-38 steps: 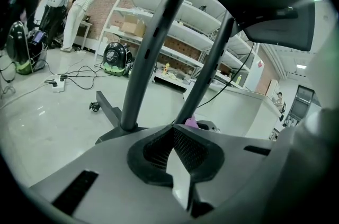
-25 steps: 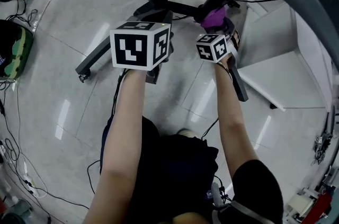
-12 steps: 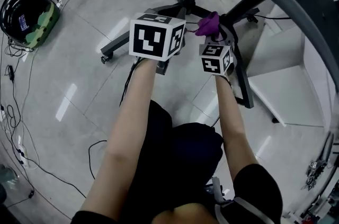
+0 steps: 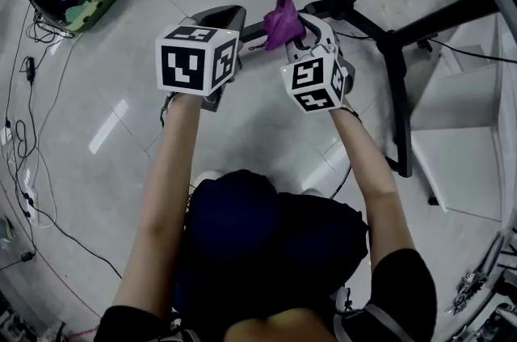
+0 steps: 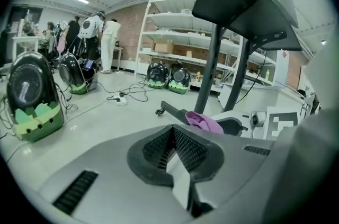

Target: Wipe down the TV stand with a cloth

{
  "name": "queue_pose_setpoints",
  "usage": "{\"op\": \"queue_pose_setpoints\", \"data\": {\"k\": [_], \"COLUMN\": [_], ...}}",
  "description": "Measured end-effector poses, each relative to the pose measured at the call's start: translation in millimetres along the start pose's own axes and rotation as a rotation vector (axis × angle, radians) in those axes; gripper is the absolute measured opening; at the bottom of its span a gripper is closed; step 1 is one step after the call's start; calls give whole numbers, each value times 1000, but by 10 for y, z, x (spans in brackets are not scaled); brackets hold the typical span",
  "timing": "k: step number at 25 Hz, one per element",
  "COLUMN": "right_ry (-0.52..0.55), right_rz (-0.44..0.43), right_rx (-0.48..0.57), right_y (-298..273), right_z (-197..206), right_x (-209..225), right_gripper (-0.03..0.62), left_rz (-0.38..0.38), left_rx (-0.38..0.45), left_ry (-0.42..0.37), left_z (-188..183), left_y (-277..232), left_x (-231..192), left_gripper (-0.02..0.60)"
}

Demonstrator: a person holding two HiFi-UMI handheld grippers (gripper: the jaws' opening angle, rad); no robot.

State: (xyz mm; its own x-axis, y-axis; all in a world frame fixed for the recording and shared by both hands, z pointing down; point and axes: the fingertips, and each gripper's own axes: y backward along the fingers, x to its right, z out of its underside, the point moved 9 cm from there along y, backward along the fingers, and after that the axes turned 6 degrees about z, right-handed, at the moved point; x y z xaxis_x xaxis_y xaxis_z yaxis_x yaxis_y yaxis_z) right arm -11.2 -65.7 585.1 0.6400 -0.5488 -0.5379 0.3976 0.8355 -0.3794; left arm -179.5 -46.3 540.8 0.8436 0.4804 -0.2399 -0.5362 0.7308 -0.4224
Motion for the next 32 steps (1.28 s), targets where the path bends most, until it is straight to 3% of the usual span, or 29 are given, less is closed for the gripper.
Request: {"op": "queue_pose_setpoints", "data": {"k": [7, 14, 22, 32], "right_ry": [174, 168, 153, 136], "right_rz": [-178, -274, -319, -282], "right_rx": [98, 129, 108, 85], "right_y": [-307, -453, -722, -797], "right_z": [-449, -473, -440, -281], "right_x": [-748, -1257, -1601, -1540], "right_gripper": [98, 98, 98, 98], "left_rz": [-64, -119, -160, -120], "left_rx": [-5, 12, -7, -13], "left_ry": [36, 104, 146, 139], "left_z": [601, 1132, 1477, 1508], "left_y": [395, 527, 521, 378], "left_x": [-552, -883, -1108, -960], "left_gripper": [6, 6, 6, 6]}}
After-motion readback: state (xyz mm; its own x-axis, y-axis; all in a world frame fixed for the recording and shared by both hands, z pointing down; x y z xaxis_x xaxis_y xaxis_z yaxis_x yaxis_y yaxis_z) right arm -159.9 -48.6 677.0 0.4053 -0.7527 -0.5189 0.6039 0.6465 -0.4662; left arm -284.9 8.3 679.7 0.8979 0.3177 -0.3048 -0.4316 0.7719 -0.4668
